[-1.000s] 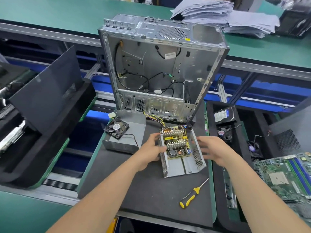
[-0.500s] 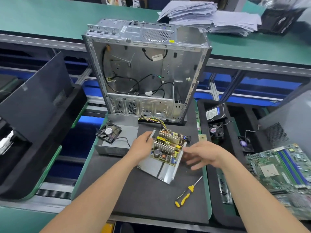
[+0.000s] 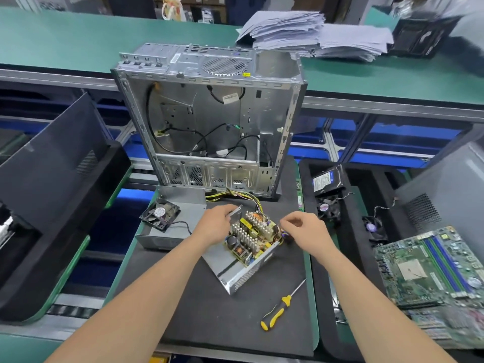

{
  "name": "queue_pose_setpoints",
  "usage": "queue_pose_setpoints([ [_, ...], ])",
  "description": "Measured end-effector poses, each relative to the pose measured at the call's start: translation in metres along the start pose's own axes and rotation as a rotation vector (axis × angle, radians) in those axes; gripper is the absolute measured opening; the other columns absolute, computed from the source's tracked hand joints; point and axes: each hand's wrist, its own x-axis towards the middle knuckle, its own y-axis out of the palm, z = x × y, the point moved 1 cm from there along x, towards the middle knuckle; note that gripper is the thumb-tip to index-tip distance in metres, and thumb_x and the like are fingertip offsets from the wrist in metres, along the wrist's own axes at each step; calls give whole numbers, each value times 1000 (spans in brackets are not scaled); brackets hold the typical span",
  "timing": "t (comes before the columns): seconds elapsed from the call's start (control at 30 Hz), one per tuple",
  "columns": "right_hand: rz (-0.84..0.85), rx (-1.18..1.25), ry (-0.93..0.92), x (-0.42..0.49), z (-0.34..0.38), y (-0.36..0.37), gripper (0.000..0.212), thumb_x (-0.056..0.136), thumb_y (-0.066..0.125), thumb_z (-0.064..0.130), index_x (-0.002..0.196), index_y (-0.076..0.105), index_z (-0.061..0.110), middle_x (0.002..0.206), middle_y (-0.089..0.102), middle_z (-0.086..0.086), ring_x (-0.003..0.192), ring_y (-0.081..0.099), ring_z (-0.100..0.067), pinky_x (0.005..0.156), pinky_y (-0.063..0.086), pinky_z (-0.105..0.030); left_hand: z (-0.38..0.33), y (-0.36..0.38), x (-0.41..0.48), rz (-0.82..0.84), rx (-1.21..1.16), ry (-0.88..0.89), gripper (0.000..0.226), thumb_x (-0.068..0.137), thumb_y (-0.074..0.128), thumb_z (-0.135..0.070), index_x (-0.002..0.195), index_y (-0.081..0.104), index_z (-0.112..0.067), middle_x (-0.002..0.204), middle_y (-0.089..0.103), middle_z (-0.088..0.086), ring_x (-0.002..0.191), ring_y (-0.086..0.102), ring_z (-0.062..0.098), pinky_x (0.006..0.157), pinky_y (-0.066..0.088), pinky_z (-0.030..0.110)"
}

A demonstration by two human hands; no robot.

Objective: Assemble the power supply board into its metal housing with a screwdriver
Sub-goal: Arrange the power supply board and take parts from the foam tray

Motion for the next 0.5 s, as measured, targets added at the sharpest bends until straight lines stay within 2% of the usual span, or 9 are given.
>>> queue_pose_setpoints([
  [0.07,-16,-37,8,4,-2,1,10,95,70,29,102,77,28,103,76,11,103,69,-11,92,47,-27,-4,-1,3,26,40,29,48,106,37,-4,143,59,-27,125,69,6,104,63,27,89,54,41],
  [0.2,126,4,95,9,-7,9,36,103,61,28,138,65,19,133,67,3,114,55,-8,97,38,-23,-11,-2,9,67,112,87,47,106,41,-5,141,61,-29,129,68,5,94,65,22,86,54,40],
  [0.37,195,62,65,13,-9,14,41,107,56,25,147,56,17,142,63,-2,127,57,-16,106,42,-31,-17,6,7,109,170,113,45,107,43,-9,138,63,-35,137,65,2,119,62,27,101,52,47],
  [0.43,214,98,83,14,-8,14,39,106,58,25,145,57,17,139,65,-3,125,59,-17,110,45,-37,-18,9,0,-24,110,142,40,105,50,-8,131,69,-32,133,67,-2,123,58,23,106,47,43],
  [0.5,218,112,114,15,-9,15,39,105,60,25,143,59,16,135,66,-3,124,60,-21,112,47,-45,-16,8,-15,-262,21,201,33,99,60,-7,118,75,-28,116,67,-5,113,57,15,101,45,34],
])
